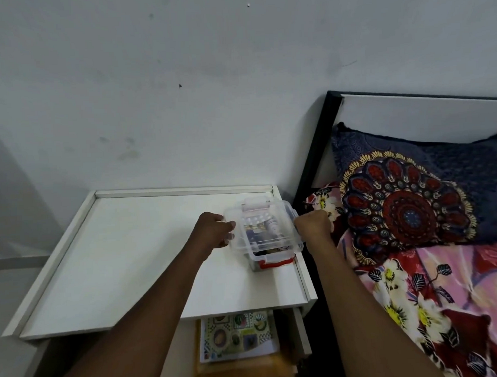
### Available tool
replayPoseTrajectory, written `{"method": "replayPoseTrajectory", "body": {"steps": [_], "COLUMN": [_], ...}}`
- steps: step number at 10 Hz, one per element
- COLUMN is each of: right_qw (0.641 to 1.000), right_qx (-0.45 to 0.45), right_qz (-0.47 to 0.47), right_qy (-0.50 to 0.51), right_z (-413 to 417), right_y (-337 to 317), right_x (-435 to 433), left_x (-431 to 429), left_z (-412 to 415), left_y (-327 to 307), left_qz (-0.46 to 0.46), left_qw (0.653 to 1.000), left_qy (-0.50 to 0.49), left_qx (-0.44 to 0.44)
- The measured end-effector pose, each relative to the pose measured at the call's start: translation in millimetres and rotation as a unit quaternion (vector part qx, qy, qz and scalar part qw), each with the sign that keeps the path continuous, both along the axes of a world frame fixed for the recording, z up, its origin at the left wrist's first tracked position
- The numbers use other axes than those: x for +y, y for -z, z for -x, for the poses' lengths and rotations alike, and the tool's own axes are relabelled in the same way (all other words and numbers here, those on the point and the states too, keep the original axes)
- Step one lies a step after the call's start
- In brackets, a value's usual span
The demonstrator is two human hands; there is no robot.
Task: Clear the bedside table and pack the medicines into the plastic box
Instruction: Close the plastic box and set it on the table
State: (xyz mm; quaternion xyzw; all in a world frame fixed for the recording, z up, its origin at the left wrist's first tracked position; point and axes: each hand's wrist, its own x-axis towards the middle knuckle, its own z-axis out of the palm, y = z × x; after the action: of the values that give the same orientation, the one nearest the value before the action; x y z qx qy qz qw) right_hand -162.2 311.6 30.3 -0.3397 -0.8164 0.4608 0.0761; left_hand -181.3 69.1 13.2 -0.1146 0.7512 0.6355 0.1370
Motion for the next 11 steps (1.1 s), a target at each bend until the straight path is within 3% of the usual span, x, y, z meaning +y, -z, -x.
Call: {"method": "replayPoseTrajectory", "body": {"steps": [2,3,4,5,6,7,9,10,11], "right_qw": [0.997,0.983,0.954,0.953,0.992,0.99,0.982,0.983,0.986], "right_qx": [0.004,-0.021,-0.059,-0.067,-0.008,0.074,0.114,0.13,0.12], "right_qz": [0.077,0.177,0.282,0.279,0.078,0.016,-0.028,-0.025,-0.036], "right_qy": [0.002,-0.032,-0.076,-0.101,-0.095,-0.115,-0.145,-0.125,-0.11], "right_z": [1,2,4,10,25,35,42,45,43], "right_y": [6,6,5,5,5,2,8,8,6], "right_x": [-14,-34,-57,-71,-72,-83,-111,-110,-108], "left_x": [-9,-24,-52,-73,-82,-85,-85,-76,-71], "left_z": [3,8,13,9,0,-12,-28,-26,-25], "left_y": [-7,-5,1,-1,-5,-9,-11,-11,-10], "left_qz": [-0.046,-0.004,0.137,0.238,0.296,0.332,0.295,0.183,0.166], "left_qw": [0.998,0.997,0.984,0.962,0.947,0.938,0.952,0.979,0.98], "left_qy": [-0.039,-0.079,-0.102,-0.104,-0.1,-0.093,-0.073,-0.075,-0.1], "left_qx": [0.003,0.014,0.053,0.081,0.072,0.026,-0.027,-0.051,-0.039]}}
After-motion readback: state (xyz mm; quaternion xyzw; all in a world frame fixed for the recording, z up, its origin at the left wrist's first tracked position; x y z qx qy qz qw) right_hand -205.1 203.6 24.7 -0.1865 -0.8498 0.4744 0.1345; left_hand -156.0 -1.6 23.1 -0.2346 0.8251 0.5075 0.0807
